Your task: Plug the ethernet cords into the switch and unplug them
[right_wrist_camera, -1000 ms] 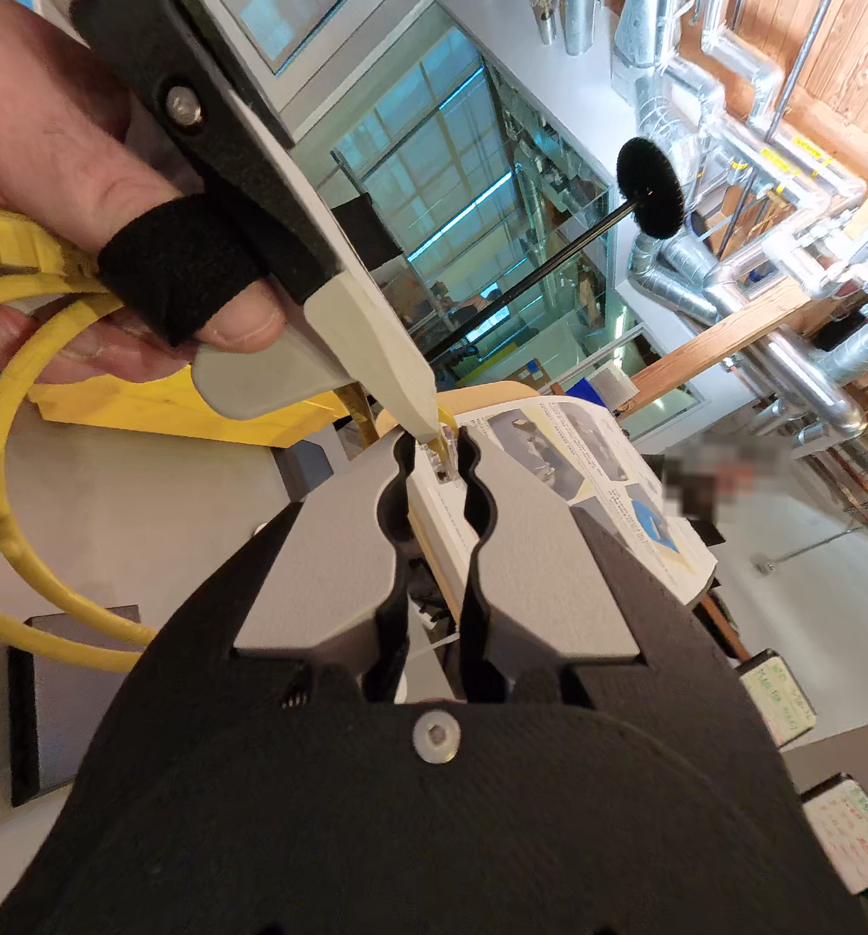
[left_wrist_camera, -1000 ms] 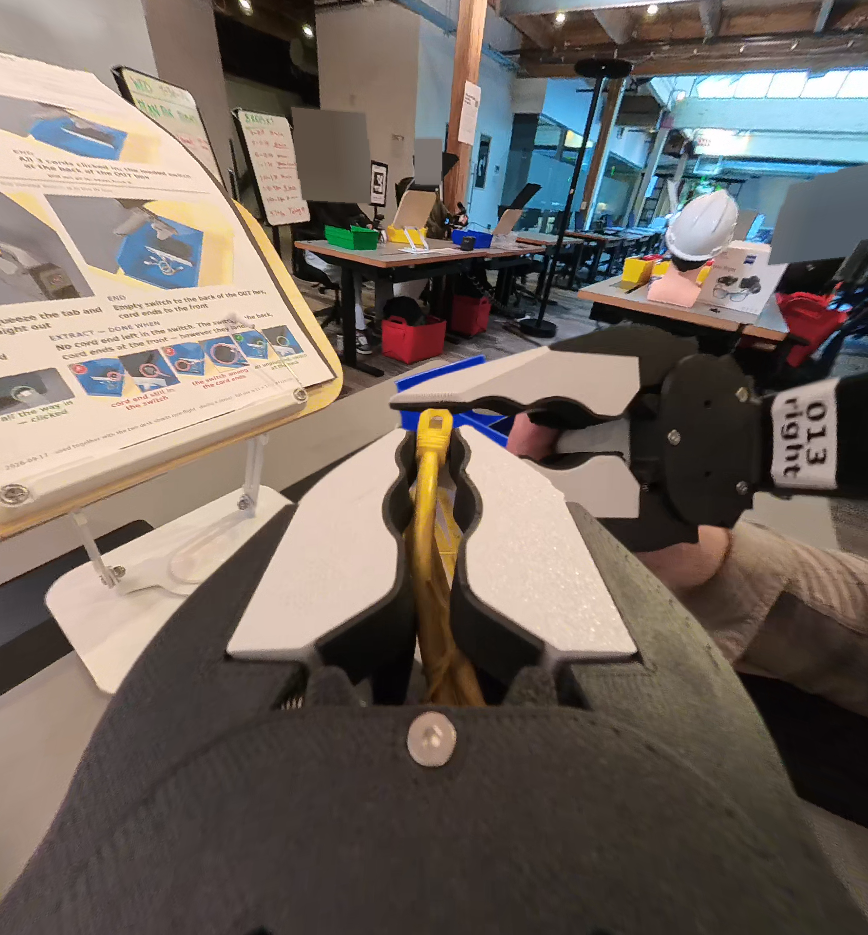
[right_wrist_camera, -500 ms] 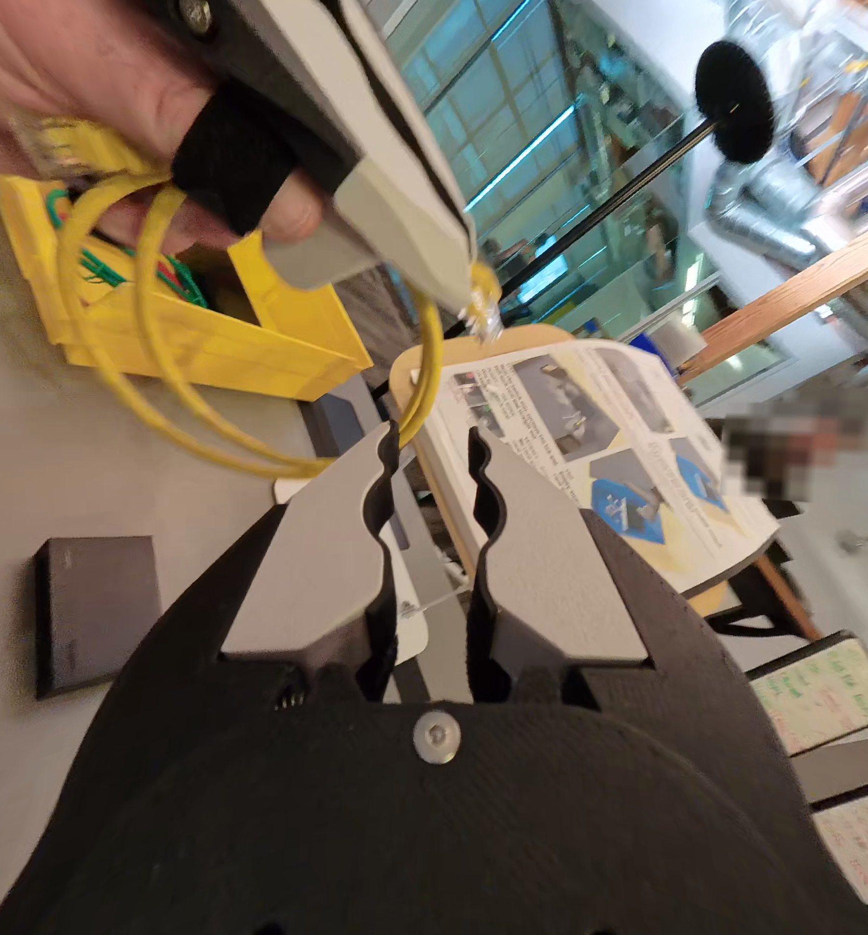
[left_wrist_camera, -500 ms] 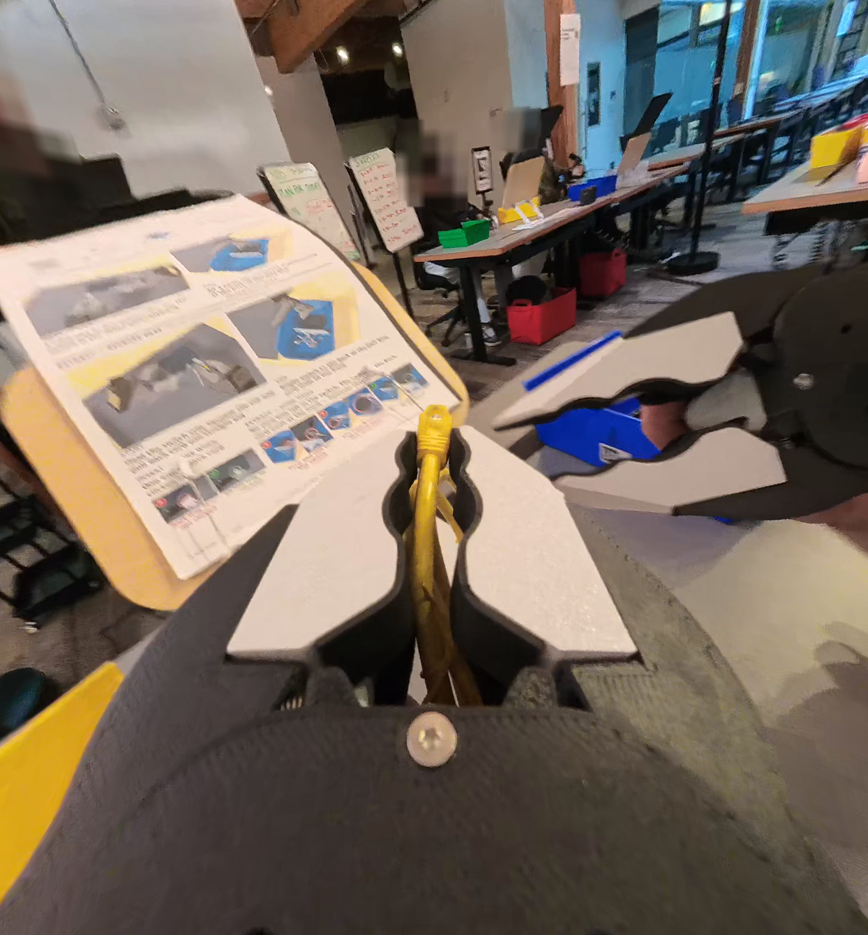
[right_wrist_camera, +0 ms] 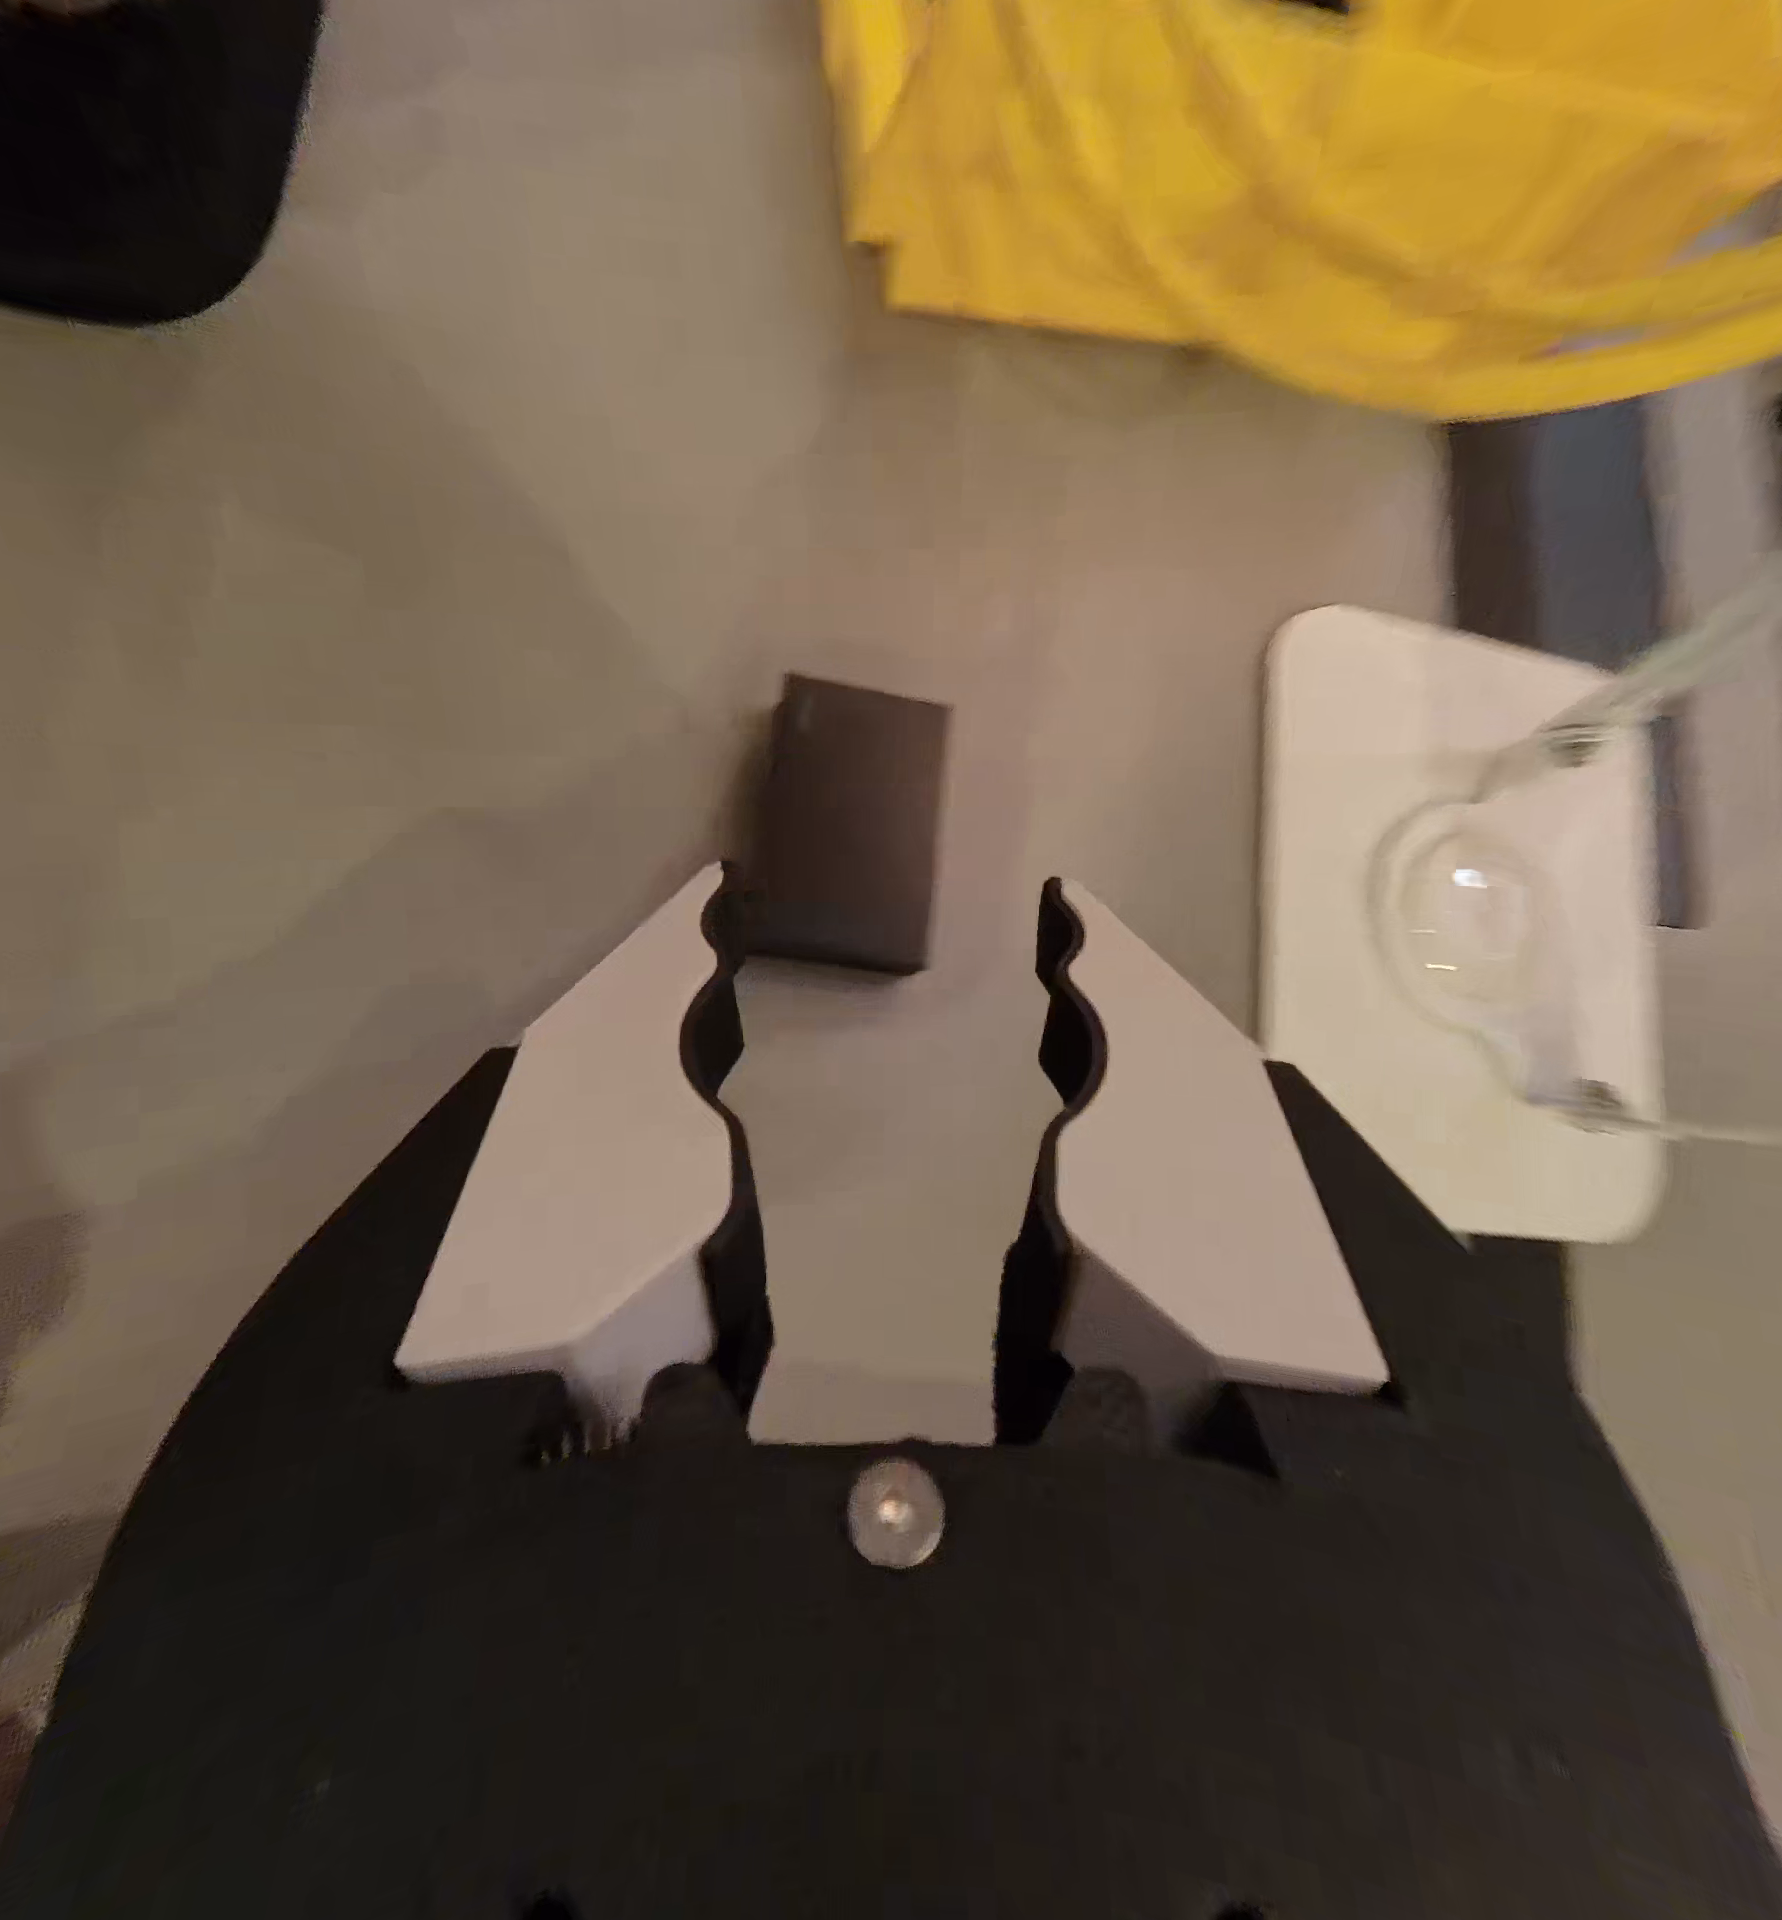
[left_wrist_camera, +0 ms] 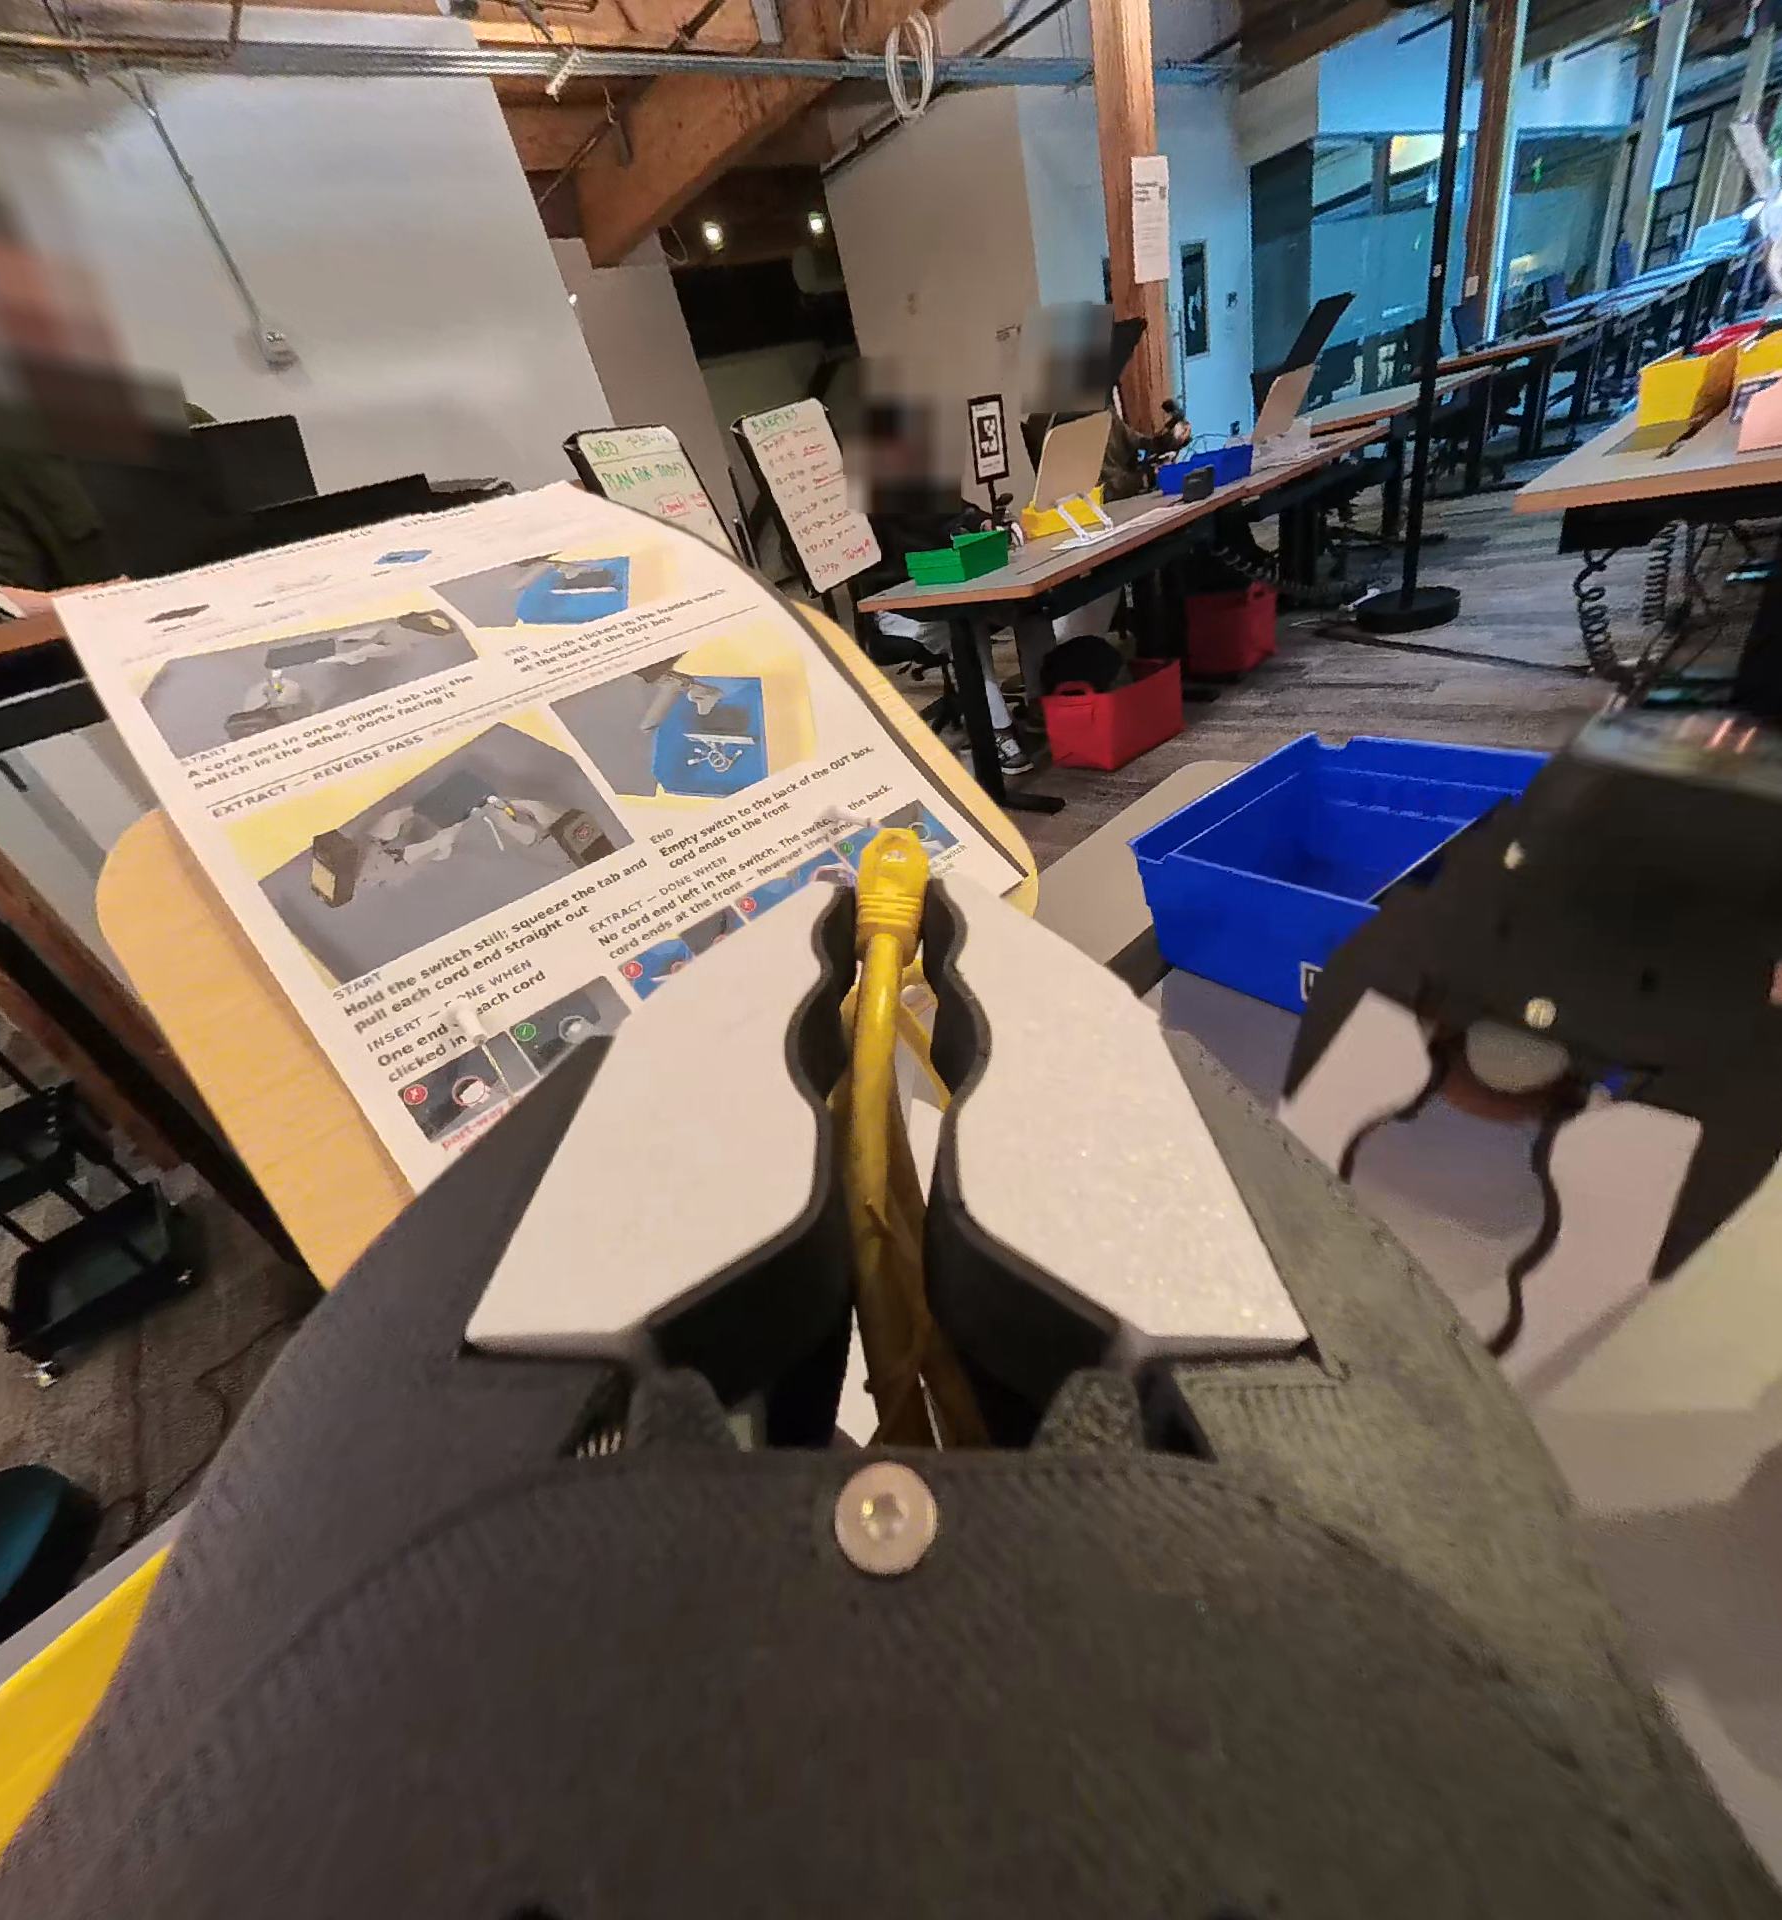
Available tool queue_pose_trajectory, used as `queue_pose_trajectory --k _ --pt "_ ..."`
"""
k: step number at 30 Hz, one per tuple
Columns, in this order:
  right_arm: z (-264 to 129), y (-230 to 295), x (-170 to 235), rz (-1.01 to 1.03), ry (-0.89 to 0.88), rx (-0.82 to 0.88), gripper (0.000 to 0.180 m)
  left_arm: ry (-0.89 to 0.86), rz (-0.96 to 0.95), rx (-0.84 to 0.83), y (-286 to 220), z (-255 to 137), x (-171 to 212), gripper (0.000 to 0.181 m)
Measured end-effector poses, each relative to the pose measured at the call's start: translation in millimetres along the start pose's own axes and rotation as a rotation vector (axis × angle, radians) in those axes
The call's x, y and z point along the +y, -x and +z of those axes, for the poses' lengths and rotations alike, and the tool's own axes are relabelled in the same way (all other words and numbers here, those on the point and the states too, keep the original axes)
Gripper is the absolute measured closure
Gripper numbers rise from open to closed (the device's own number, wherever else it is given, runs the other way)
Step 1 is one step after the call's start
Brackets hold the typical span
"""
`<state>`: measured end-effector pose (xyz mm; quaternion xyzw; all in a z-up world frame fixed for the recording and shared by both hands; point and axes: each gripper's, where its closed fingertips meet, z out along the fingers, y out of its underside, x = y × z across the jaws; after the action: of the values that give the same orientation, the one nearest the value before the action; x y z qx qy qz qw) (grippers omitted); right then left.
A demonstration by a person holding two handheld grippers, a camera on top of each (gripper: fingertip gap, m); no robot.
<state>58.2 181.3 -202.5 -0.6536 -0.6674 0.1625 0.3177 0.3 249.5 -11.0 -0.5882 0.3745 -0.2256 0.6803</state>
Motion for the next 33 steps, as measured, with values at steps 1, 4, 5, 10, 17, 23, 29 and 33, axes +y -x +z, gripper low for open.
queue_pose_trajectory --k 1,4,5,10,17,23,29,33 --pt "11.3 8.4 5.7 0.002 0.040 -0.049 0.125 -0.003 -0.004 -0.003 1.9 -1.1 0.5 0.168" --pt "42.6 21.3 26.1 0.021 0.167 -0.121 0.118 -0.017 -0.014 -0.012 8.5 -6.3 -2.8 0.168" --pt "51.5 19.7 30.6 0.027 0.193 -0.110 0.113 -0.030 -0.024 -0.012 9.9 -9.0 -5.8 0.168" --pt "78.1 23.9 45.0 0.057 0.290 -0.118 0.102 -0.067 -0.016 -0.035 14.5 -19.0 -17.5 0.168" --pt "85.3 20.1 55.7 0.092 0.319 -0.112 0.121 -0.088 -0.027 -0.041 19.4 -24.9 -23.1 0.168" --pt "77.6 15.7 58.1 0.032 0.344 -0.079 0.103 -0.111 -0.033 -0.057 27.4 -32.9 -29.5 0.168" --pt "82.5 22.9 50.4 -0.055 0.419 -0.038 0.107 -0.147 -0.048 -0.080 39.1 -46.2 -39.4 0.168" --pt "83.5 20.6 46.3 0.023 0.349 -0.063 0.124 -0.166 -0.060 -0.084 44.0 -52.3 -43.3 0.168"
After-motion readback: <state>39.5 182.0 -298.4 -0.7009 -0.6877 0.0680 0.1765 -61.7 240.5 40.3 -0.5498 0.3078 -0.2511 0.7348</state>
